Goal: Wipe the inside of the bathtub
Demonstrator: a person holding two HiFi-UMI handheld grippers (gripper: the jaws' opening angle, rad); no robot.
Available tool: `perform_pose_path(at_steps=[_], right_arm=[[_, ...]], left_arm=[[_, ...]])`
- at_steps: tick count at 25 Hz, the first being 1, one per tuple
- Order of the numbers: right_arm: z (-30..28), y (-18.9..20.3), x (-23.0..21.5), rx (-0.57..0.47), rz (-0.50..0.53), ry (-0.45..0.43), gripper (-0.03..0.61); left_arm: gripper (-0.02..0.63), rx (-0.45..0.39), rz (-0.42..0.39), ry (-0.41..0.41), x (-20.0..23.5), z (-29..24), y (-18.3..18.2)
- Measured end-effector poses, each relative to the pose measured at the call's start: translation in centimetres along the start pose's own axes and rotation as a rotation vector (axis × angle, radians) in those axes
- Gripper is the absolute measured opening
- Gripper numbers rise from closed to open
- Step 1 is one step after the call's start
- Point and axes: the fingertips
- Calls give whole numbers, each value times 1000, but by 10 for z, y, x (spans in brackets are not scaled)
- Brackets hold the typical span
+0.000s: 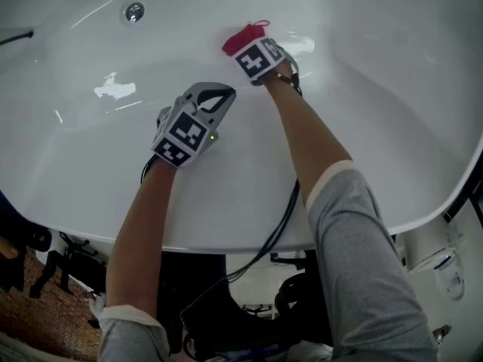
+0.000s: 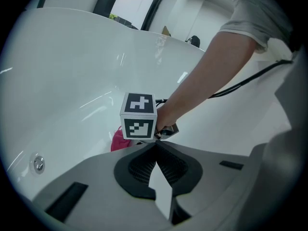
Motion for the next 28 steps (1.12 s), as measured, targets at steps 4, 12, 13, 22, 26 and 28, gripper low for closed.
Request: perform_pose_path(at_steps=[4,12,13,22,26,28], right_arm=[[3,7,-7,-32,19,5,66],[28,61,-96,24,-167,251,67],[29,65,-94,44,-168,256,67],[14,79,-24,166,25,70,67],[6,48,-14,119,80,37,67],[4,33,-16,86,55,15,67]], left_arm=[[3,2,6,-5,2,3,1],[3,-20,-4,11,-6,-2,-11],[3,-20,-3,12,-6,-2,-11],[3,-36,9,5,-2,0,-10],[3,-27,10,-1,-1,0,-7],[3,-25,12,-5,-2,0,-6]])
Point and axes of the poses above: the fingertips, and each gripper's own axes: z backward along the fingers, x to its left, y out of its underside, and after that the axes turned 9 degrees about z, right-handed
